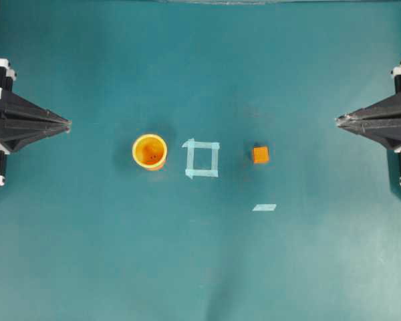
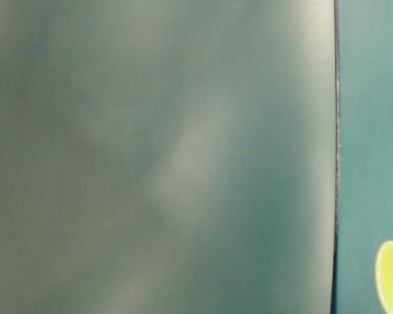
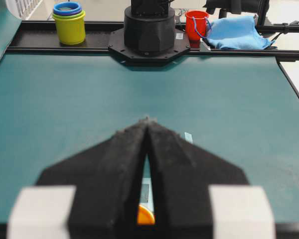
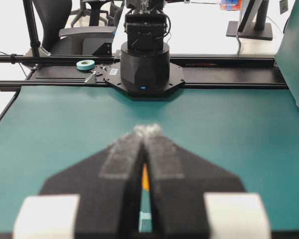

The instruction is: Move the block to the right with right arm.

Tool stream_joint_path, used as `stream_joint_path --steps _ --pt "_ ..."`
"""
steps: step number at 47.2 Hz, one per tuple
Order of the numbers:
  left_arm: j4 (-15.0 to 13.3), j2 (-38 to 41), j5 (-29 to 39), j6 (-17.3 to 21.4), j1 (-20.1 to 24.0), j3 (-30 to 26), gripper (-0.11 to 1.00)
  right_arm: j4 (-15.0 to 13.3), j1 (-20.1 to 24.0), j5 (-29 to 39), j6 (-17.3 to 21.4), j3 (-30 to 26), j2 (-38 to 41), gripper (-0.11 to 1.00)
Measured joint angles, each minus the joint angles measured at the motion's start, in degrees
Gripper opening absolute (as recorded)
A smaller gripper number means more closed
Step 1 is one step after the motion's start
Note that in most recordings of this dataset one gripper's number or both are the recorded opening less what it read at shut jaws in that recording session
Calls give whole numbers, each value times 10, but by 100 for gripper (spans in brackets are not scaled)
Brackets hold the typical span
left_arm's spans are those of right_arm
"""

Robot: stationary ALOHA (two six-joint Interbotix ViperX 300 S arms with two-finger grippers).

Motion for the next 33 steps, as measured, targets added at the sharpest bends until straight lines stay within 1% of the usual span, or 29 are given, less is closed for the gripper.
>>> stream_joint_path --steps 9,19,21,23,29,33 --pt "3 2 54 -8 -8 -18 0 3 0 20 7 -14 18 0" --pt "3 8 63 -9 -9 -20 0 8 -8 34 8 -30 51 1" --pt "3 11 62 -11 -10 -20 0 10 -11 34 8 -32 61 2" --pt "3 13 62 -14 -12 -20 0 11 -13 34 8 -33 68 7" --pt "3 17 63 -22 -17 -20 0 11 -18 35 8 -42 92 31" --pt "4 18 64 -24 -17 -20 0 11 -19 36 8 -51 111 44"
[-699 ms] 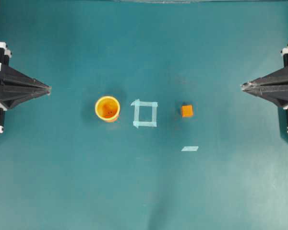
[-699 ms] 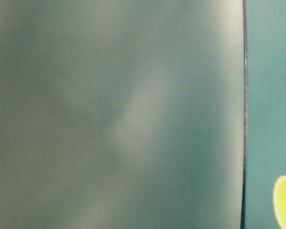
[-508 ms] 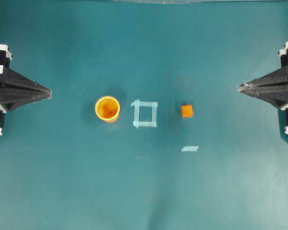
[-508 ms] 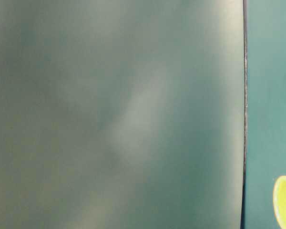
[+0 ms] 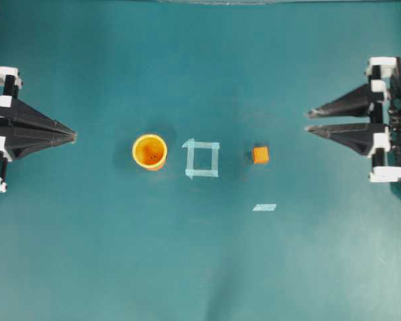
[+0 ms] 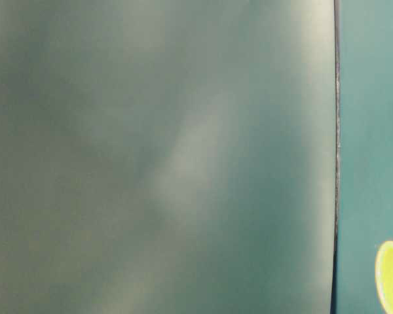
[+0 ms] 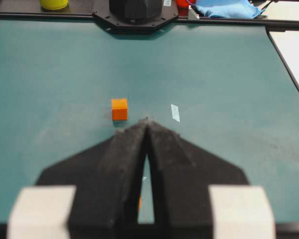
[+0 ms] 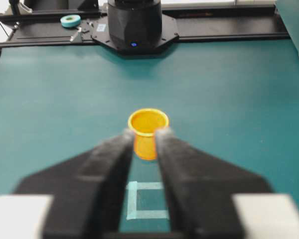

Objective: Move the block to the right with right arm.
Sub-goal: 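Move the open right gripper left over the small orange cube, then close the right gripper on the orange cube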

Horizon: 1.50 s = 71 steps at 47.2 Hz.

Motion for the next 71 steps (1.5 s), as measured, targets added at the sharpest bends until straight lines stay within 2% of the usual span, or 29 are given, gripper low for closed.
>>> stream_joint_path --steps 3,11,25,40,53,71 --pt "-1 0 1 2 -1 1 0 0 -2 0 0 -6 16 48" --pt "0 0 2 0 -1 1 0 1 -5 0 0 -21 65 49" --pt "0 0 5 1 -1 1 0 1 -10 2 -1 -62 169 57" --pt "0 -2 16 1 -1 0 0 -11 -11 71 -10 -112 284 59" --pt "0 -3 18 1 -1 1 0 -12 -11 83 -10 -111 351 61" --pt "-1 -3 28 2 -1 1 0 -11 -12 78 -8 -84 403 61"
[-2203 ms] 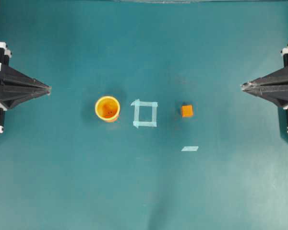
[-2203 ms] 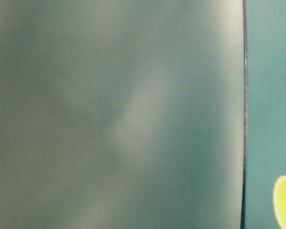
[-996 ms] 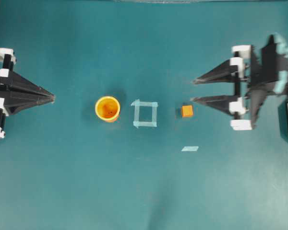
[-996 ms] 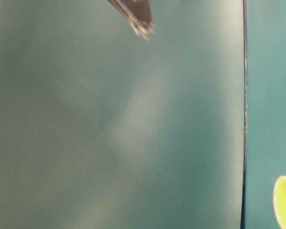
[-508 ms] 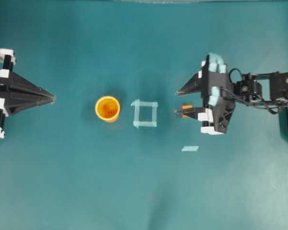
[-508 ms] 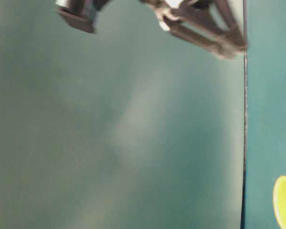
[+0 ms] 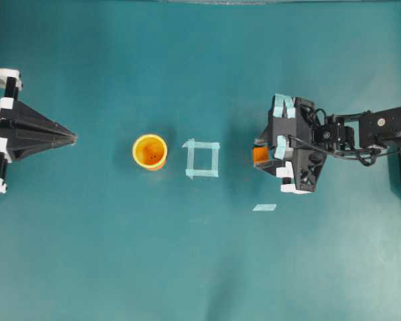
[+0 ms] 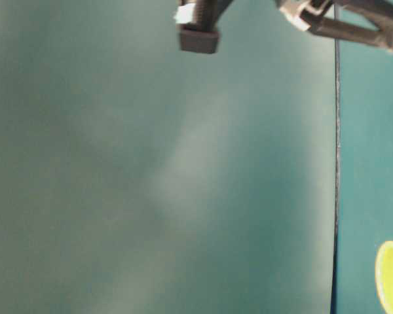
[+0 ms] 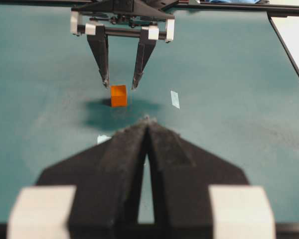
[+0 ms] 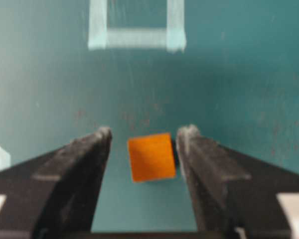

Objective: Move the block to the right with right arm.
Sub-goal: 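Close the right gripper on the orange cube, then lift the orange cube and carry it right toward the table edge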

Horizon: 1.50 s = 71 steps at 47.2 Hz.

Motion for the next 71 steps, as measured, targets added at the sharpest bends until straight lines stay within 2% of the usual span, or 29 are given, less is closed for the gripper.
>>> stream_joint_path --steps 25,34,37,54,71 --pt "1 0 6 1 -1 0 0 0 -26 -28 0 2 45 59" --pt "1 0 10 1 -1 -1 0 0 -29 -22 9 0 45 45" --pt "1 0 11 4 -1 0 0 0 -29 -6 11 -4 41 40" --pt "1 0 12 4 -1 -1 0 0 -25 159 7 -58 -60 40" --pt "1 0 12 3 -1 -1 0 2 -18 230 13 -76 -154 40"
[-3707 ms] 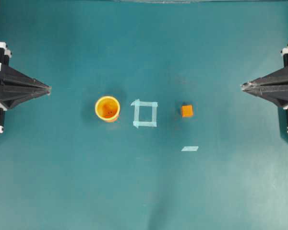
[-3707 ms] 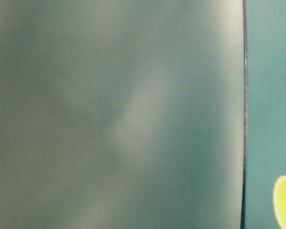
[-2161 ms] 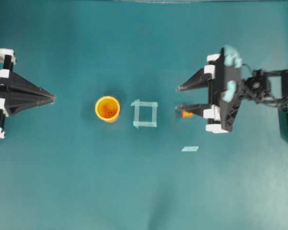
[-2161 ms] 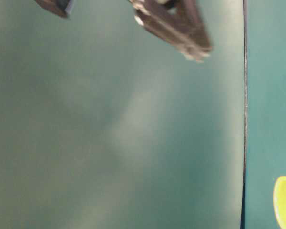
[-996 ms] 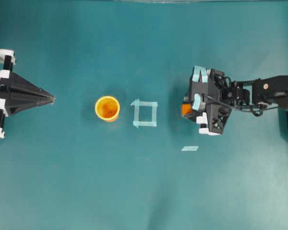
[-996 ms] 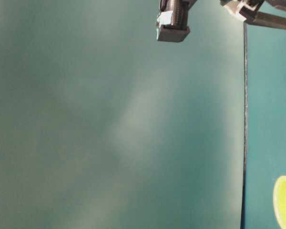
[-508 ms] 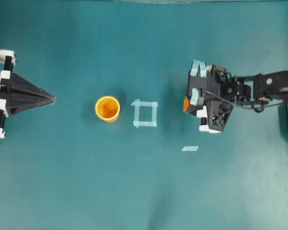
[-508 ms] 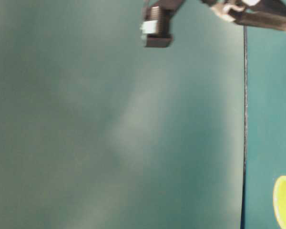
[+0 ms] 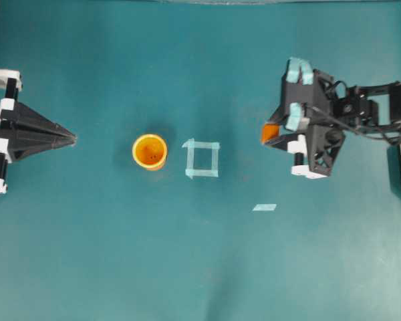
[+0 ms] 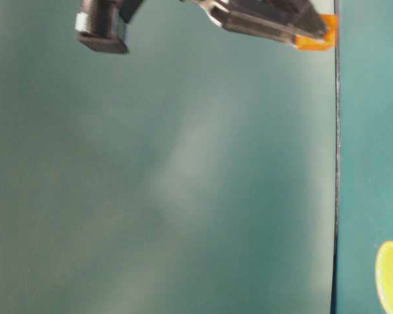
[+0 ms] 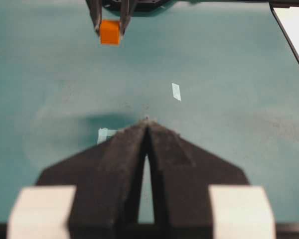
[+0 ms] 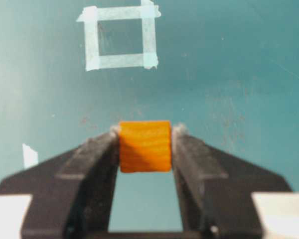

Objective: Move the block to the right with right arm.
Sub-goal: 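Lift the orange cube and carry it right toward the table edge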

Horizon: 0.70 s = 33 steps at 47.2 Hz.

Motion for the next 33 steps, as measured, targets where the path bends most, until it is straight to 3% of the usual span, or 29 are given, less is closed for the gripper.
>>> stream_joint_path --steps 17,33 --pt "0 0 0 2 0 1 0 11 7 108 -1 2 -98 40" --pt "0 0 -2 7 0 1 0 23 7 231 20 36 -250 40"
